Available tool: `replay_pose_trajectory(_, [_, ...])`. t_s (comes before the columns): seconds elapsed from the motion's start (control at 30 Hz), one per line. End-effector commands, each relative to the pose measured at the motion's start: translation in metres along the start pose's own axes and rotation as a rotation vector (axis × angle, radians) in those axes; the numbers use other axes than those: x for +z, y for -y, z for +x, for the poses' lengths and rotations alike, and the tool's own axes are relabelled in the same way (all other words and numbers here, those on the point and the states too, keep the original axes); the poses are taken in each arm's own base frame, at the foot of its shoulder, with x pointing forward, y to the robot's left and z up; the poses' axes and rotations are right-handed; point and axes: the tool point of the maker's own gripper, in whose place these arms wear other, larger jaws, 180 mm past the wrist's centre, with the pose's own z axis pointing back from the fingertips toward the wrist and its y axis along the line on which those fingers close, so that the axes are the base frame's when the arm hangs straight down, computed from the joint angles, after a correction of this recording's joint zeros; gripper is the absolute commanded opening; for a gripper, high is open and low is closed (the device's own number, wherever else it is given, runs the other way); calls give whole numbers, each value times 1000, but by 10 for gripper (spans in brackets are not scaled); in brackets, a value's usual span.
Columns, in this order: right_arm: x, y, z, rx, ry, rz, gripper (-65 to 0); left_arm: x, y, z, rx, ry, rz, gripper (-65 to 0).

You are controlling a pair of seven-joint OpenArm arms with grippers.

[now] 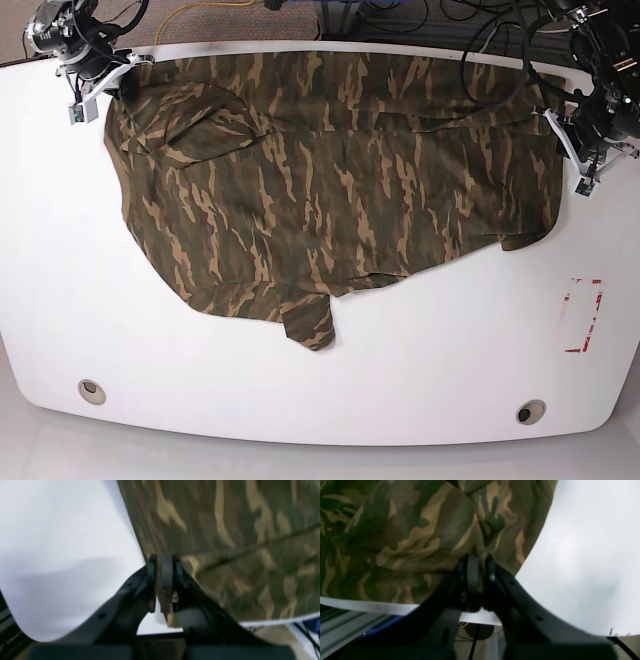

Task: Layout the t-shirt on the table in an organized manner, then fold the t-shirt properly
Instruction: 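Drag the held edge with the left gripper along the shirt's side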

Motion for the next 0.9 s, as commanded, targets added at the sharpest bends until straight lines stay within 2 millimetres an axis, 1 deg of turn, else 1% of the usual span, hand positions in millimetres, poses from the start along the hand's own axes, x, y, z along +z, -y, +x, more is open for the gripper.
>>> replay_pose_trajectory(0.0, [5, 4, 10, 13, 32, -8, -647, 6, -8, 19, -21, 47, 25, -646])
replay_pose_trajectory(0.1, [5, 4, 10, 13, 32, -8, -647, 4, -3, 21, -41, 26, 14, -642])
replay_pose_trajectory(0.27, [5, 4, 10, 13, 32, -8, -647, 3, 1, 10, -53, -37, 5, -632])
replay_pose_trajectory(0.33, [5, 4, 11, 13, 34, -8, -647, 2, 2, 3, -52, -58, 0, -603])
replay_pose_trajectory(0.47, [3, 3, 17, 15, 49, -7, -647, 1, 8, -16, -52, -100, -16, -500])
replay_pose_trajectory(0.6, [3, 3, 17, 15, 49, -7, -647, 0, 11, -28, -49, -127, -25, -422])
replay_pose_trajectory(0.67, [3, 3, 17, 16, 50, -7, -647, 0, 13, -32, -48, -134, -31, -417])
replay_pose_trajectory(0.87, [3, 3, 18, 16, 52, -7, -647, 0, 14, -33, -50, -136, -35, -417])
